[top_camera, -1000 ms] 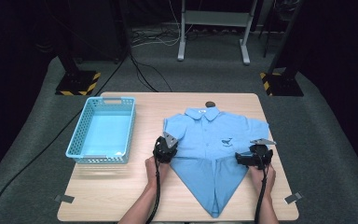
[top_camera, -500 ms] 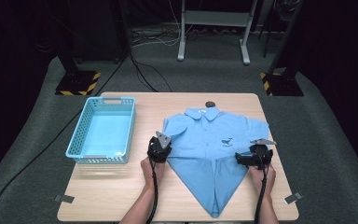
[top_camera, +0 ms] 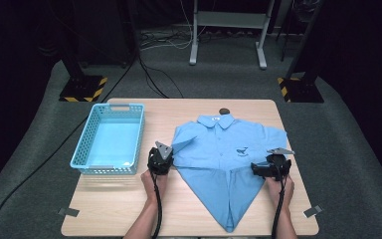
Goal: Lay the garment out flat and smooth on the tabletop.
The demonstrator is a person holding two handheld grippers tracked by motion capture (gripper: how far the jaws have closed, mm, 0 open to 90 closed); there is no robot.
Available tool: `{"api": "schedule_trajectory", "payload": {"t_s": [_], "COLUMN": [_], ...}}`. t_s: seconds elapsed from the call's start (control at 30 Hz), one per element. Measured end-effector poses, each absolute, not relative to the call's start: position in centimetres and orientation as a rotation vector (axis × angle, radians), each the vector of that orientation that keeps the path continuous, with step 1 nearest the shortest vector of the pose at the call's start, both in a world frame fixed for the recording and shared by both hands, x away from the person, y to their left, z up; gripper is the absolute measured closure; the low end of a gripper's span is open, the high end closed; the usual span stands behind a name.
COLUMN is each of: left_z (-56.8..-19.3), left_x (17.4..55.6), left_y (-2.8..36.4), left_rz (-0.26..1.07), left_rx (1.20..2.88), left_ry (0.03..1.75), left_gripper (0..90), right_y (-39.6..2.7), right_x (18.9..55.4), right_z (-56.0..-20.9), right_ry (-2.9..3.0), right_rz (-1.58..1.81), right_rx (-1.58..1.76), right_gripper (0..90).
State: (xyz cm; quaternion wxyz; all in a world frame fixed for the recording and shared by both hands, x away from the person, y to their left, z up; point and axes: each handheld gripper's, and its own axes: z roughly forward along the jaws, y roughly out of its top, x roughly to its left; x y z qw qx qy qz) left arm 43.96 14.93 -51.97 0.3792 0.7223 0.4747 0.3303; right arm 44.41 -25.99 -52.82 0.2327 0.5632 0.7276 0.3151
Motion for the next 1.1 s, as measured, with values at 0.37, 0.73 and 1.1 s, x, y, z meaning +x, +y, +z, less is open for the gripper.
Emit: {"api": "schedule_trajectory", "payload": {"t_s": [0.37,0.73,1.1], "left_z": [-52.3,-52.5,-52.6], "left_x": [43.7,43.6,43.3], "left_y": [16.0,16.4,17.0], "left_rz": [0.846,0.835,0.8], "left_rx": [1.861,1.894,1.888], "left_ry": [1.314,1.369,1.429], "left_gripper": [74.4,63.5,55.7], "right_y": [-26.0,-26.0,-26.0], "right_x": [44.4,44.4,44.4], "right_z": [-52.8,-52.8,-52.8], "right_ry": [1.999,1.999,1.999], "right_rz": [0.866,0.866,0.866], "right_rx": [1.547,1.547,1.547], "right_gripper": [0.1,0.1,0.1]}}
